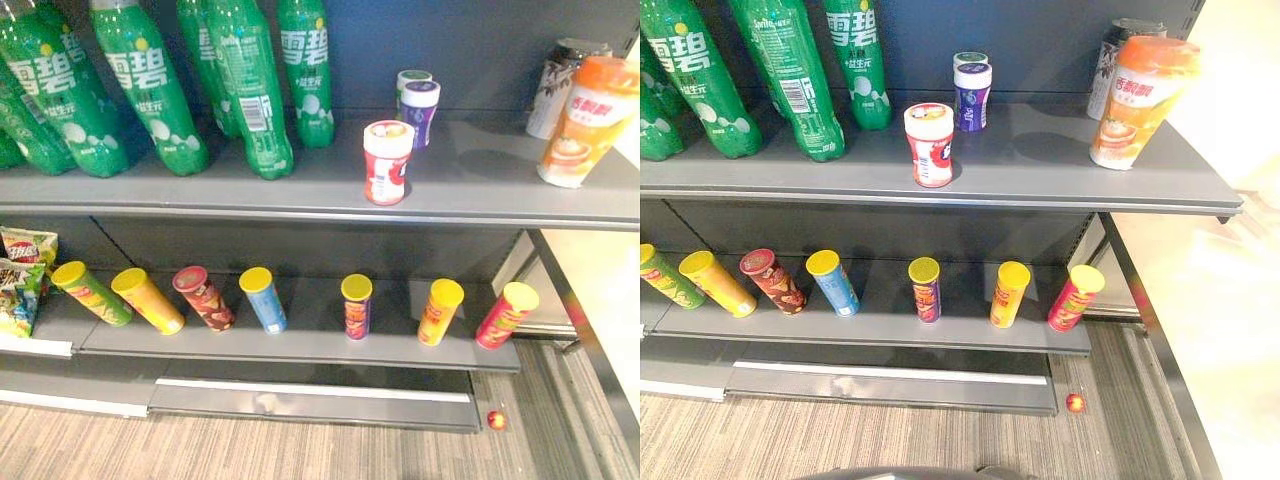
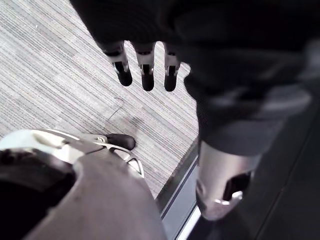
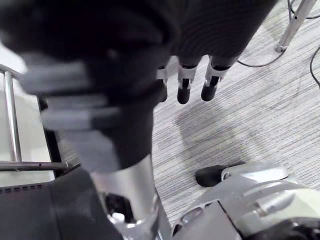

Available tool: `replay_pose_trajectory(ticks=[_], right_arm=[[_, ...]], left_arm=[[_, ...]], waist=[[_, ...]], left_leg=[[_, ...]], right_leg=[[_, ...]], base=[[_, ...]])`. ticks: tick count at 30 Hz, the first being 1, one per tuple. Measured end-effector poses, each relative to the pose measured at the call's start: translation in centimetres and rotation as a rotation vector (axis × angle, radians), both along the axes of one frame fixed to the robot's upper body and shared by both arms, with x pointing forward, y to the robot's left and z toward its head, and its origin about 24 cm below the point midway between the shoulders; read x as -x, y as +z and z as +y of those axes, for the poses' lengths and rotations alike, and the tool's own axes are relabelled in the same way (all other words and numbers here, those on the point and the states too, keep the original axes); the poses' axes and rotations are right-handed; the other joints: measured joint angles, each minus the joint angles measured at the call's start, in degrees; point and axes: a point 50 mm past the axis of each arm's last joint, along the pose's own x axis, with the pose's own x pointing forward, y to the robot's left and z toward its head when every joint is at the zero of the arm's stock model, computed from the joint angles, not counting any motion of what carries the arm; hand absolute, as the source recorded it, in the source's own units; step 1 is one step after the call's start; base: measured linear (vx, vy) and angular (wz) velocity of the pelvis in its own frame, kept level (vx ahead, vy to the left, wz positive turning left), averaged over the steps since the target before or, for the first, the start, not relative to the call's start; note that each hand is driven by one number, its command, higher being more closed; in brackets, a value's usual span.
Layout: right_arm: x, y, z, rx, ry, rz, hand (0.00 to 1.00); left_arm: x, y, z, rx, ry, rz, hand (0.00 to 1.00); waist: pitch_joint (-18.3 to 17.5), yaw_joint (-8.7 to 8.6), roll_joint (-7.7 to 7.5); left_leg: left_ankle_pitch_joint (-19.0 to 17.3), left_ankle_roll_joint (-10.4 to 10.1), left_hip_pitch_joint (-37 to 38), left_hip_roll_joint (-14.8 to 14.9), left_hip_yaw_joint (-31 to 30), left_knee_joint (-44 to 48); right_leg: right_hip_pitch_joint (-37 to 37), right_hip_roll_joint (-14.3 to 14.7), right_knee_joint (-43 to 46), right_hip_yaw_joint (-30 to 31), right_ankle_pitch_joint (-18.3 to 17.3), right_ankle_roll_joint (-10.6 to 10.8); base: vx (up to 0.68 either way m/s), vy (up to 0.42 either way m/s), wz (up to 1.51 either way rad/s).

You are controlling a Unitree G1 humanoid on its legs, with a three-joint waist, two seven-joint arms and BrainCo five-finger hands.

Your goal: Put the gum and the chips on the shelf.

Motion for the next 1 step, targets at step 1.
replay_pose_trajectory(ticks=[1], right_arm=[[0.0, 0.0, 0.0, 0.001, 0.004, 0.001, 0.0]], left_arm=[[-0.03, 0.01, 0.0, 0.001, 0.001, -0.002, 0.0]], waist=[[0.0, 0.03, 0.02]], left_leg=[[0.0, 0.0, -0.1, 0.0, 0.0, 0.0]], right_leg=[[0.0, 0.0, -0.2, 0.0, 0.0, 0.0]], base=[[0.0, 0.0, 0.0]])
